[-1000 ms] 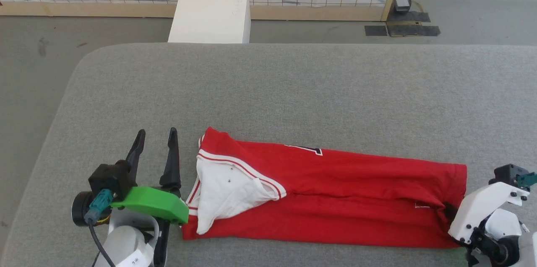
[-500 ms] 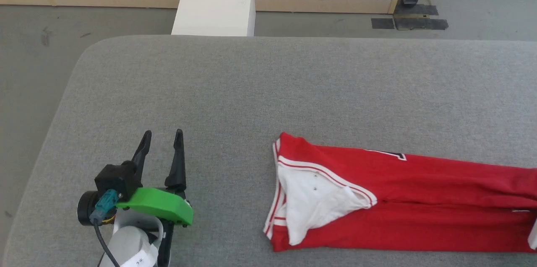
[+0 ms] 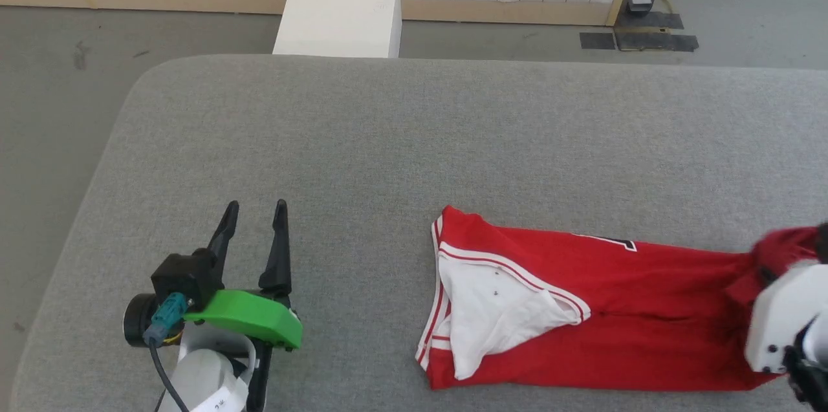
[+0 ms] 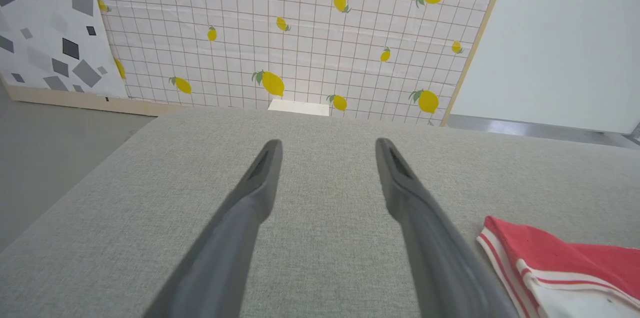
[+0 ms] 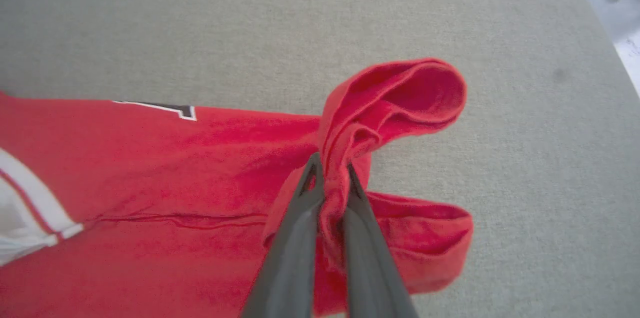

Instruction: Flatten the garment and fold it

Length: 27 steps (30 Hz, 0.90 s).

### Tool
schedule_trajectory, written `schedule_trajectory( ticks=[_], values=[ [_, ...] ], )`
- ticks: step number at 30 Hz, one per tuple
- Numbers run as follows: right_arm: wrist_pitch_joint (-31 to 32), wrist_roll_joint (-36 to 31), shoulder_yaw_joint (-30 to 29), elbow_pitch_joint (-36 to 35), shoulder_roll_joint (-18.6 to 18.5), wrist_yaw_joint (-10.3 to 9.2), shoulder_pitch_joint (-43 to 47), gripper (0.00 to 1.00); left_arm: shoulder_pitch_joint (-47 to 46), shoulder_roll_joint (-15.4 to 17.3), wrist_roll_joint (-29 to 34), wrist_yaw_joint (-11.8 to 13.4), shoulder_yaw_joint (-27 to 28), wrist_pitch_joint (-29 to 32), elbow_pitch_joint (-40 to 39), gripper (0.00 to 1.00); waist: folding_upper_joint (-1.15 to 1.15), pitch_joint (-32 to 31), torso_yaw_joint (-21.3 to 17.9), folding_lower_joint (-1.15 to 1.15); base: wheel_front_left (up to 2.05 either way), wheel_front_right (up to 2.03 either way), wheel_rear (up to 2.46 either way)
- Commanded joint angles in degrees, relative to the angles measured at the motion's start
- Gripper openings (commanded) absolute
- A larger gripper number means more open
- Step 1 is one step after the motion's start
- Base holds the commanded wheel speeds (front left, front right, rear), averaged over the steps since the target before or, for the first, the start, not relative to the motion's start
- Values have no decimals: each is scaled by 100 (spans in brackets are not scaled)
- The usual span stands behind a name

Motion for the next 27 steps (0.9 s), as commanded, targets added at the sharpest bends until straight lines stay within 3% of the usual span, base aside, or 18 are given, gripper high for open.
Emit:
schedule_trajectory(
  ticks=[1, 5, 9, 12, 13, 21, 22, 23, 24, 25, 27],
  values=[
    [251, 104, 241, -455, 63, -8, 120, 0, -12, -28, 48, -31, -1, -20, -13, 100, 0, 1, 11, 0, 0, 0, 0],
    [835, 250, 1205, -1448, 39, -8, 238, 0, -38, -44, 53, -48, -19, -20, -2, 100, 0, 26, 18, 0, 0, 0, 0],
    [976, 302, 2201, -1643, 60, -8, -61, 0, -89, -54, 62, -61, -24, -20, 23, 100, 0, 71, 23, 0, 0, 0, 0],
    [862, 324, 2853, -1249, 98, -8, -457, 0, -136, -59, 60, -72, -29, -20, 49, 100, 0, 120, 44, 0, 0, 0, 0],
    [653, 405, 3321, -648, 203, -8, -845, 0, -191, -66, 56, -80, -46, -20, 62, 100, 0, 175, 82, 0, 0, 0, 0],
    [83, 765, 4064, 1289, 424, -8, -1655, 0, -306, -86, 34, -98, -114, -20, 84, 100, 0, 349, 212, 0, 0, 0, 0],
    [10, 827, 4114, 1532, 437, -8, -1731, 8, -316, -89, 32, -99, -121, -20, 88, 100, 0, 360, 227, 0, 0, 0, 0],
    [-35, 890, 4177, 1701, 444, -8, -1784, 29, -320, -90, 31, -100, -126, -20, 93, 100, 0, 367, 238, 0, 0, 0, 0],
    [-96, 962, 4241, 1878, 451, -8, -1845, 91, -324, -92, 30, -102, -132, -20, 98, 100, 0, 373, 249, 0, 0, 0, 0],
    [-132, 1024, 4299, 2002, 455, -8, -1886, 100, -326, -94, 28, -103, -134, -20, 104, 100, 0, 373, 256, 0, 0, 0, 0],
    [-207, 1224, 4446, 2191, 460, -8, -1948, 100, -326, -96, 28, -105, -135, -20, 127, 100, 0, 361, 263, 0, 0, 0, 0]
  ],
)
